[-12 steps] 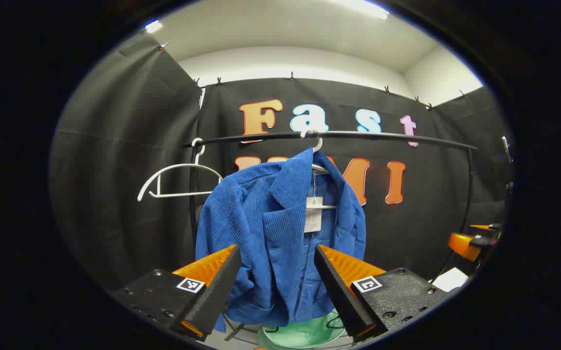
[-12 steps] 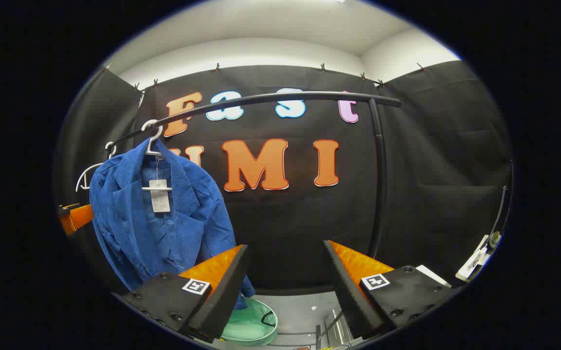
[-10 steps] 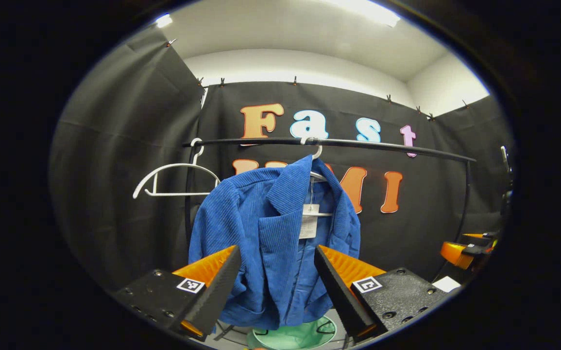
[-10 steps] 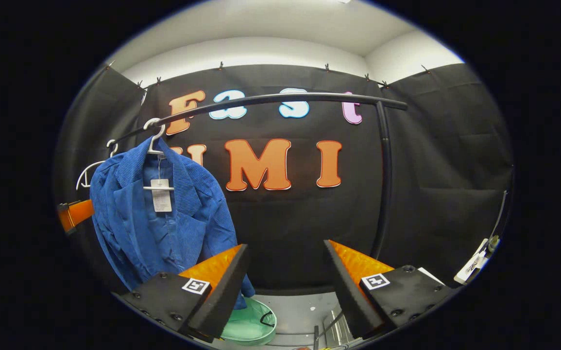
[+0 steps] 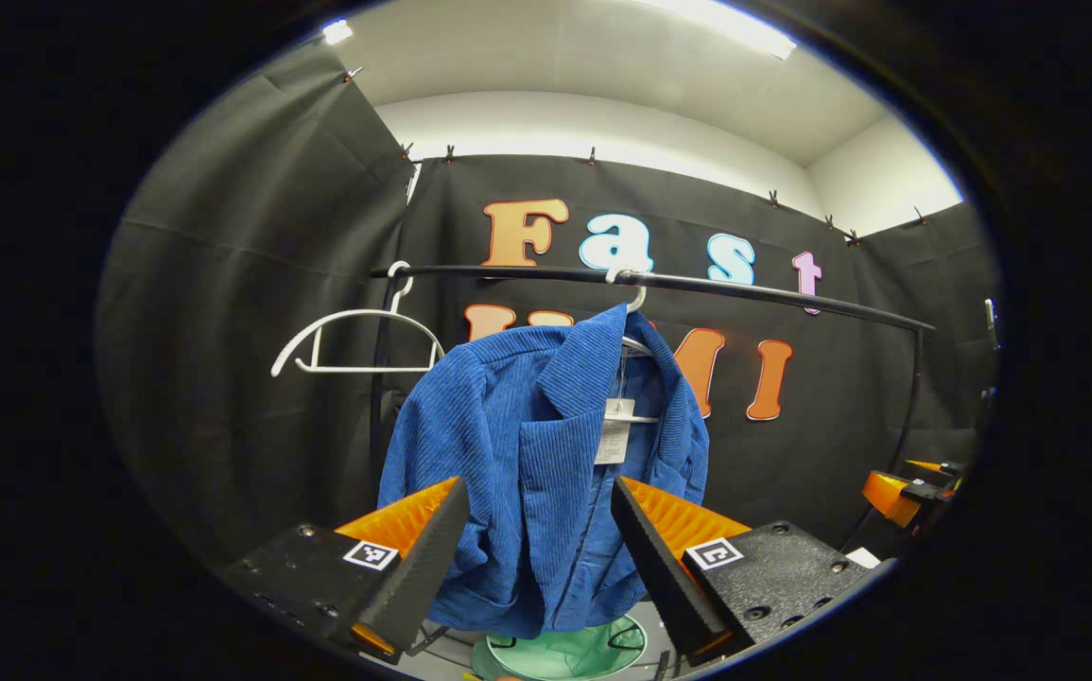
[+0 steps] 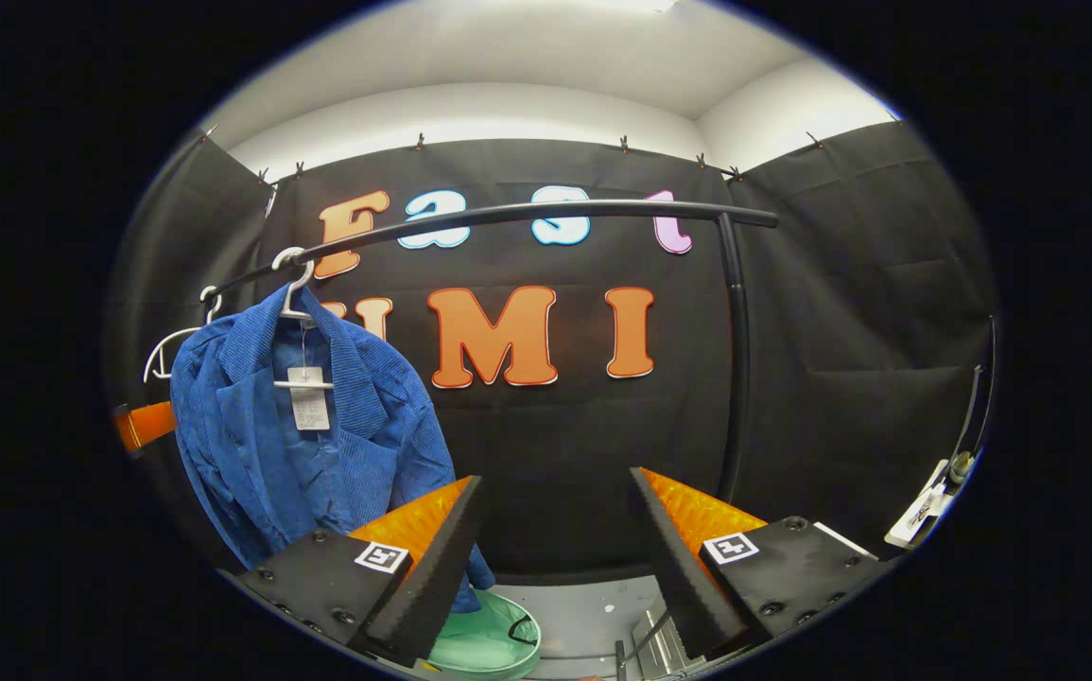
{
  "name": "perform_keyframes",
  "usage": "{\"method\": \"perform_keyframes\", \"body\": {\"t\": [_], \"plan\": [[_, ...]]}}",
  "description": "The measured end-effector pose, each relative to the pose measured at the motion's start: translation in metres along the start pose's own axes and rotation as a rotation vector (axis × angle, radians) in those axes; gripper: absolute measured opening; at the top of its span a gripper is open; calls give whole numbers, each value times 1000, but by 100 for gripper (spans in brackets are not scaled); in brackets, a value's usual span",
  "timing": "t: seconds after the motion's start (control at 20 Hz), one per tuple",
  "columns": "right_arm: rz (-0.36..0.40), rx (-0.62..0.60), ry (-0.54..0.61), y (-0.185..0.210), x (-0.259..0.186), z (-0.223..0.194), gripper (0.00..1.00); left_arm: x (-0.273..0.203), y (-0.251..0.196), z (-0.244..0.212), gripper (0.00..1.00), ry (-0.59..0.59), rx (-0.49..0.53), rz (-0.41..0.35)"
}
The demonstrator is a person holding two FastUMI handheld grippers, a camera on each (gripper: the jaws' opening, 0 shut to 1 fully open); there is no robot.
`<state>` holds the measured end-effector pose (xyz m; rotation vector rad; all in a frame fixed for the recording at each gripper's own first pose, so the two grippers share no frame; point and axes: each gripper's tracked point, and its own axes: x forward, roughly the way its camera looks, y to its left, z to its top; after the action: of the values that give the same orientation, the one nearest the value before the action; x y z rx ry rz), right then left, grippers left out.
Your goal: Grasp the clothes on the hanger with both hands and then place them into the laundry hamper below.
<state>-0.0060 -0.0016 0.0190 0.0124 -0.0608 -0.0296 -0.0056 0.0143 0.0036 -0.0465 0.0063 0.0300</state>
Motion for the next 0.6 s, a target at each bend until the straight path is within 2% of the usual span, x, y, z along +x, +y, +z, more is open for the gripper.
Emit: {"method": "perform_keyframes", "body": {"t": [0.05,0.1,0.15,0.2,0.25,0.6], "plan": [[3,-1,-3,0,0,2,98,-1,0,-1,95,1,2,3],[7,-1,-1,1,-1,1,90,-1,0,-2,95,3,4,7],[12,0,2,3,-1,-1,89,-1,0,-4,98,7,4,9],[18,0,5,4,-2,-1,98,0,0,-6,95,14,2,9],[25,0,9,7,-2,-4,98,0,-2,-8,98,20,-1,4],[101,5,41,37,6,-15,98,13,-9,-18,96,37,3,-11]]}}
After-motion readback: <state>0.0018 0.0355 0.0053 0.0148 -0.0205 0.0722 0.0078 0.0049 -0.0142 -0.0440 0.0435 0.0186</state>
